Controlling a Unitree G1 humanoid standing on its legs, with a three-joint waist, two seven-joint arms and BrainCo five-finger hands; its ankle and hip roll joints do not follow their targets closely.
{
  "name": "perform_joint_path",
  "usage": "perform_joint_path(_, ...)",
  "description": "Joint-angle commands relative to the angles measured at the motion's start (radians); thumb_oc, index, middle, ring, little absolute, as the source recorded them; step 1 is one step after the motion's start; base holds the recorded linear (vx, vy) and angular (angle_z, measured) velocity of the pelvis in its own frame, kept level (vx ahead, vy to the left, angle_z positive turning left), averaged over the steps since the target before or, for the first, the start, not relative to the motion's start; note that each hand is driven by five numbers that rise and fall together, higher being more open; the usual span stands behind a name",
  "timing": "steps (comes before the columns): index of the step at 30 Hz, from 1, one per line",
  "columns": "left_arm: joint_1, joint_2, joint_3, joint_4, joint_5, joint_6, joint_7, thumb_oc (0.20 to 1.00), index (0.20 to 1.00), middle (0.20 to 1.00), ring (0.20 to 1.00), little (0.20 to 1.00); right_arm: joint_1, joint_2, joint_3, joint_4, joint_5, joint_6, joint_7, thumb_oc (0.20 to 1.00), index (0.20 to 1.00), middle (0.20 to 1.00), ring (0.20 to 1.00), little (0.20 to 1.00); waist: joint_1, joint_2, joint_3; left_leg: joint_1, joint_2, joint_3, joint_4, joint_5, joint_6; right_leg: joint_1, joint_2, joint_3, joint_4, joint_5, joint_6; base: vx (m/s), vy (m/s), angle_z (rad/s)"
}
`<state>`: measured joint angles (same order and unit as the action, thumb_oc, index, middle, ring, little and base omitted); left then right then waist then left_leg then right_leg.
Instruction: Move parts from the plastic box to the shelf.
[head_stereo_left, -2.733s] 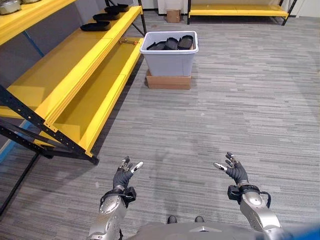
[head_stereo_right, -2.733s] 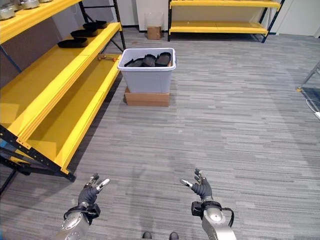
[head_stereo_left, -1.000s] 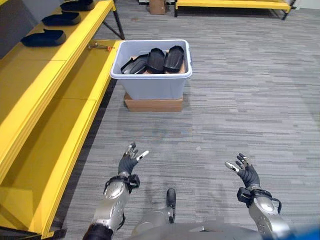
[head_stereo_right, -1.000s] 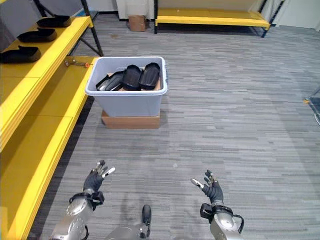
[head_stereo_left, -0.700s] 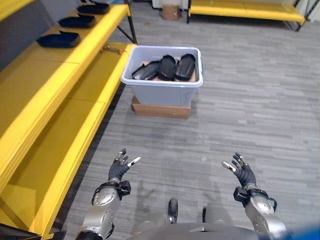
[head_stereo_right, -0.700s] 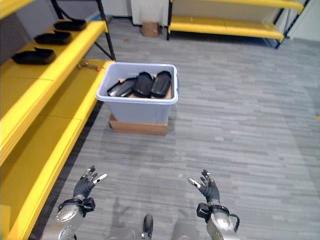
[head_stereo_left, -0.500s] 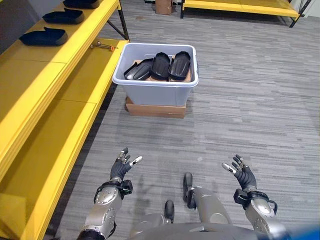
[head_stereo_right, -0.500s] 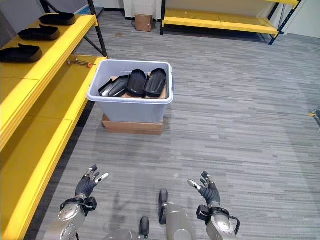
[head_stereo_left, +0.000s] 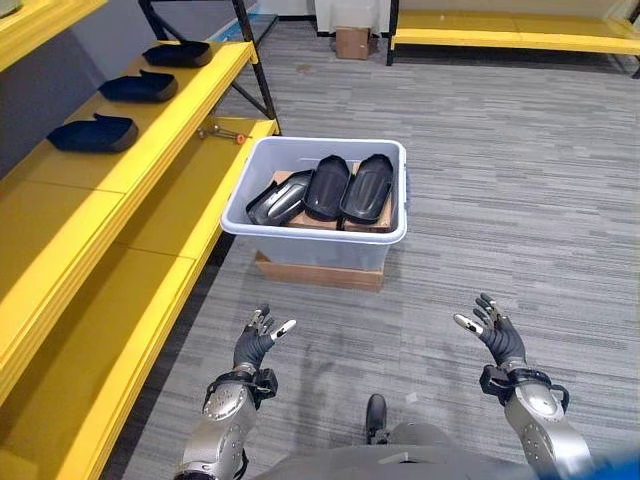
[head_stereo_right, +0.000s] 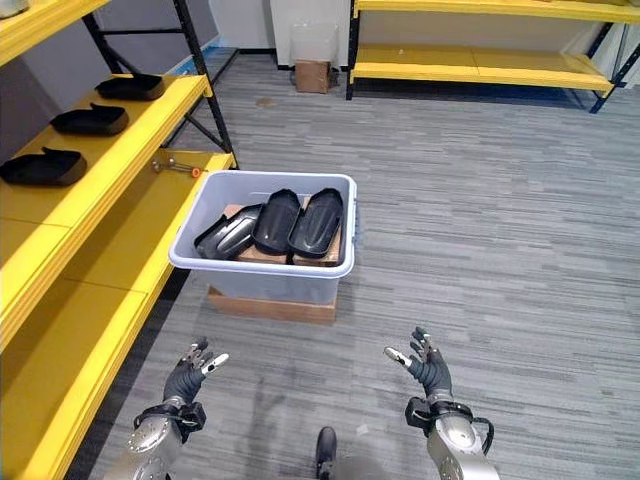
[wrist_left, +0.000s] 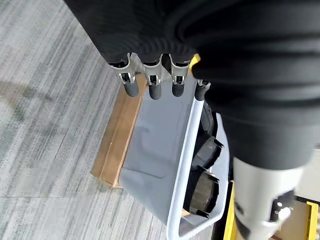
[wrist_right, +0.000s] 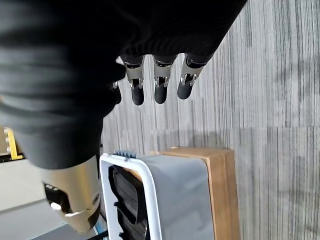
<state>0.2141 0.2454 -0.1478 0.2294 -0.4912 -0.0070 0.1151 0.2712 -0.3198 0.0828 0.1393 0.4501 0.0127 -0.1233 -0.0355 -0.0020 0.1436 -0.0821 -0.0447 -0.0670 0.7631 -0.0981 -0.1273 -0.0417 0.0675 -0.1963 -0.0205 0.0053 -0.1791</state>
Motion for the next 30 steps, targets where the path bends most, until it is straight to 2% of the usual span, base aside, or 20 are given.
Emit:
perform_joint_path(1, 0.014, 0.036, 0.015, -0.047, -0.018, -0.035, -0.005, 1.0, 1.0, 1.0, 1.0, 1.0, 0.008, -0.011, -0.045, -0.049, 0.022, -0.048, -0.018, 1.0, 1.0, 1.0, 1.0, 1.0, 0.005, -0.039, 0.034, -0.064, 0.004, 0.09, -0.242, 0.122, 0.08, 0.051, -0.06, 0.045, -0.028, 0.038, 0.219, 0.06, -0.034, 0.02)
perform_joint_path(3, 0.011, 0.038, 0.012, -0.043, -0.015, -0.034, -0.007, 1.0, 1.0, 1.0, 1.0, 1.0, 0.007, -0.01, -0.052, -0.049, 0.022, -0.05, -0.025, 1.0, 1.0, 1.0, 1.0, 1.0, 0.007, -0.042, 0.037, -0.095, 0.009, 0.106, -0.281, 0.096, 0.092, 0.061, -0.066, 0.049, -0.031, 0.034, 0.224, 0.11, 0.005, 0.14)
perform_joint_path(4, 0.011, 0.042, 0.011, -0.036, -0.01, -0.032, -0.008, 1.0, 1.0, 1.0, 1.0, 1.0, 0.009, -0.004, -0.067, -0.052, 0.02, -0.055, -0.036, 1.0, 1.0, 1.0, 1.0, 1.0, 0.005, -0.051, 0.039, -0.127, 0.063, 0.15, -0.408, 0.084, 0.099, 0.076, -0.079, 0.048, -0.029, 0.02, 0.231, 0.2, 0.04, 0.05)
perform_joint_path(5, 0.011, 0.044, 0.008, -0.031, -0.006, -0.03, -0.005, 1.0, 1.0, 1.0, 1.0, 1.0, 0.011, 0.001, -0.068, -0.051, 0.017, -0.057, -0.041, 1.0, 1.0, 1.0, 1.0, 1.0, 0.008, -0.048, 0.04, -0.131, 0.077, 0.153, -0.488, 0.11, 0.096, 0.079, -0.074, 0.05, -0.026, 0.011, 0.231, 0.23, 0.081, 0.05)
perform_joint_path(6, 0.011, 0.042, 0.009, -0.027, -0.003, -0.029, 0.001, 1.0, 1.0, 1.0, 1.0, 1.0, 0.01, 0.005, -0.066, -0.046, 0.007, -0.06, -0.05, 1.0, 1.0, 1.0, 1.0, 1.0, 0.013, -0.033, 0.039, -0.151, 0.096, 0.146, -0.6, 0.179, 0.08, 0.089, -0.06, 0.055, -0.026, -0.002, 0.234, 0.18, 0.079, 0.09)
perform_joint_path(7, 0.015, 0.039, 0.01, -0.026, -0.003, -0.03, 0.002, 1.0, 1.0, 1.0, 1.0, 1.0, 0.012, 0.004, -0.065, -0.039, 0.001, -0.059, -0.053, 1.0, 1.0, 1.0, 1.0, 1.0, 0.017, -0.027, 0.04, -0.146, 0.103, 0.14, -0.664, 0.221, 0.069, 0.103, -0.055, 0.059, -0.023, -0.011, 0.232, 0.21, 0.093, 0.07)
perform_joint_path(9, 0.023, 0.034, 0.016, -0.023, -0.001, -0.031, 0.008, 1.0, 1.0, 1.0, 1.0, 1.0, 0.016, 0.003, -0.061, -0.034, -0.014, -0.058, -0.058, 1.0, 1.0, 1.0, 1.0, 1.0, 0.025, -0.012, 0.037, -0.148, 0.116, 0.128, -0.791, 0.273, 0.052, 0.127, -0.043, 0.073, -0.024, -0.032, 0.233, 0.25, 0.135, -0.22)
perform_joint_path(10, 0.03, 0.028, 0.025, -0.022, 0.005, -0.034, 0.013, 1.0, 1.0, 1.0, 1.0, 1.0, 0.024, -0.003, -0.065, -0.026, -0.027, -0.054, -0.056, 1.0, 1.0, 1.0, 1.0, 1.0, 0.032, 0.001, 0.034, -0.138, 0.131, 0.122, -0.832, 0.305, 0.032, 0.155, -0.042, 0.085, -0.023, -0.052, 0.239, 0.28, 0.195, -0.41)
perform_joint_path(12, 0.037, 0.024, 0.029, -0.022, -0.001, -0.035, 0.011, 1.0, 1.0, 1.0, 1.0, 1.0, 0.031, 0.004, -0.064, -0.031, -0.026, -0.047, -0.051, 1.0, 1.0, 1.0, 1.0, 1.0, 0.031, 0.009, 0.027, -0.111, 0.143, 0.133, -0.849, 0.299, 0.034, 0.166, -0.039, 0.095, -0.023, -0.062, 0.242, 0.21, 0.165, -0.49)
perform_joint_path(13, 0.044, 0.022, 0.03, -0.016, -0.001, -0.034, 0.012, 1.0, 1.0, 1.0, 1.0, 1.0, 0.041, 0.015, -0.063, -0.021, -0.032, -0.045, -0.042, 1.0, 1.0, 1.0, 1.0, 1.0, 0.03, 0.022, 0.004, -0.079, 0.155, 0.128, -0.85, 0.312, 0.022, 0.189, -0.044, 0.098, -0.036, -0.068, 0.246, 0.22, 0.186, -0.56)
perform_joint_path(15, 0.047, 0.025, 0.032, -0.022, -0.003, -0.036, 0.014, 1.0, 1.0, 1.0, 1.0, 1.0, 0.047, 0.024, -0.065, -0.025, -0.037, -0.04, -0.039, 1.0, 1.0, 1.0, 1.0, 1.0, 0.033, 0.019, -0.007, -0.052, 0.154, 0.151, -0.85, 0.309, 0.027, 0.211, -0.067, 0.098, -0.045, -0.074, 0.253, 0.27, 0.267, -0.42)
perform_joint_path(19, 0.041, 0.043, 0.039, -0.019, -0.013, -0.037, 0.02, 1.0, 1.0, 1.0, 1.0, 1.0, 0.038, 0.038, -0.06, -0.025, -0.033, -0.032, -0.033, 1.0, 1.0, 1.0, 1.0, 1.0, 0.043, -0.005, -0.015, -0.041, 0.137, 0.176, -0.805, 0.252, 0.059, 0.225, -0.127, 0.109, -0.044, -0.069, 0.283, 0.19, 0.236, -0.18)
perform_joint_path(20, 0.038, 0.053, 0.047, -0.019, -0.014, -0.035, 0.026, 1.0, 1.0, 1.0, 1.0, 1.0, 0.029, 0.041, -0.056, -0.023, -0.031, -0.031, -0.028, 1.0, 1.0, 1.0, 1.0, 1.0, 0.046, -0.015, -0.018, -0.052, 0.124, 0.179, -0.775, 0.221, 0.072, 0.219, -0.151, 0.109, -0.038, -0.064, 0.297, 0.1, 0.177, 0.02)
perform_joint_path(30, 0.025, 0.092, 0.056, -0.033, -0.014, -0.031, 0.029, 1.0, 1.0, 1.0, 1.0, 1.0, -0.014, 0.045, -0.037, -0.038, -0.029, -0.028, -0.013, 1.0, 1.0, 1.0, 1.0, 1.0, 0.059, -0.036, -0.035, -0.061, 0.063, 0.17, -0.733, 0.136, 0.122, 0.172, -0.23, 0.111, 0.01, -0.016, 0.344, 0.09, 0.181, 0.03)
